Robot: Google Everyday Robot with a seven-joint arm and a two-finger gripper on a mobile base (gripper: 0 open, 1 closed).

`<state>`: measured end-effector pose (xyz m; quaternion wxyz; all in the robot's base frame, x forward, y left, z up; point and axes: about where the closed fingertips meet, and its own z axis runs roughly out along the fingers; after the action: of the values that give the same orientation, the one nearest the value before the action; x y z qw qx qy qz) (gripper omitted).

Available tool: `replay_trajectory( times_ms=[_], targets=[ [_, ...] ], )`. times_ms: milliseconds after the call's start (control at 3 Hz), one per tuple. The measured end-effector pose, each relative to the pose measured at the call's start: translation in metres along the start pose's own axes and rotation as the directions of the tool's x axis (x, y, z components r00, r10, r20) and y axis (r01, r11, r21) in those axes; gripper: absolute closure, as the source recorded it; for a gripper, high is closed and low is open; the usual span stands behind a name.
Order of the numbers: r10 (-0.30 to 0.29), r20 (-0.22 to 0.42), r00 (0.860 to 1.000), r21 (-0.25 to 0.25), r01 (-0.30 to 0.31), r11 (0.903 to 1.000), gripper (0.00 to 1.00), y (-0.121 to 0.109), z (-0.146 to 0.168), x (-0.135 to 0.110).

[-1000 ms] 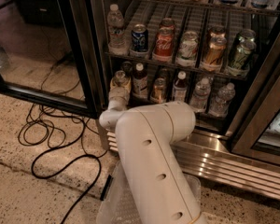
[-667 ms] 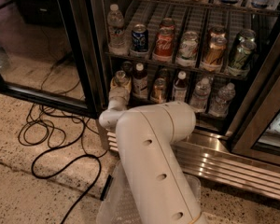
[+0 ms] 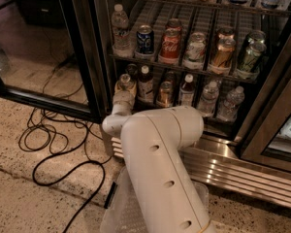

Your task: Pick 7up can from bottom shelf of fridge

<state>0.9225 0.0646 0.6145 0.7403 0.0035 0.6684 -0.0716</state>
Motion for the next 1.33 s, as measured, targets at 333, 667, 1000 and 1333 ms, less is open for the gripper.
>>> replay_trajectory(
  times_ms=[333, 667, 1000, 1333],
  targets=[
    [0.040, 0.005, 0.999, 0.031, -0.040, 0.9987, 1.00, -0.008, -0.006, -0.014],
    [0.055, 0.005, 0.998, 0.047, -0.055, 0.9974, 1.00, -0.013, -0.010, -0.020],
    [0.068, -0.027, 0.997, 0.058, -0.066, 0.9961, 1.00, -0.025, -0.021, -0.022],
    [0.095, -0.055, 0.994, 0.065, -0.092, 0.9936, 1.00, -0.035, -0.031, -0.027]
  ],
)
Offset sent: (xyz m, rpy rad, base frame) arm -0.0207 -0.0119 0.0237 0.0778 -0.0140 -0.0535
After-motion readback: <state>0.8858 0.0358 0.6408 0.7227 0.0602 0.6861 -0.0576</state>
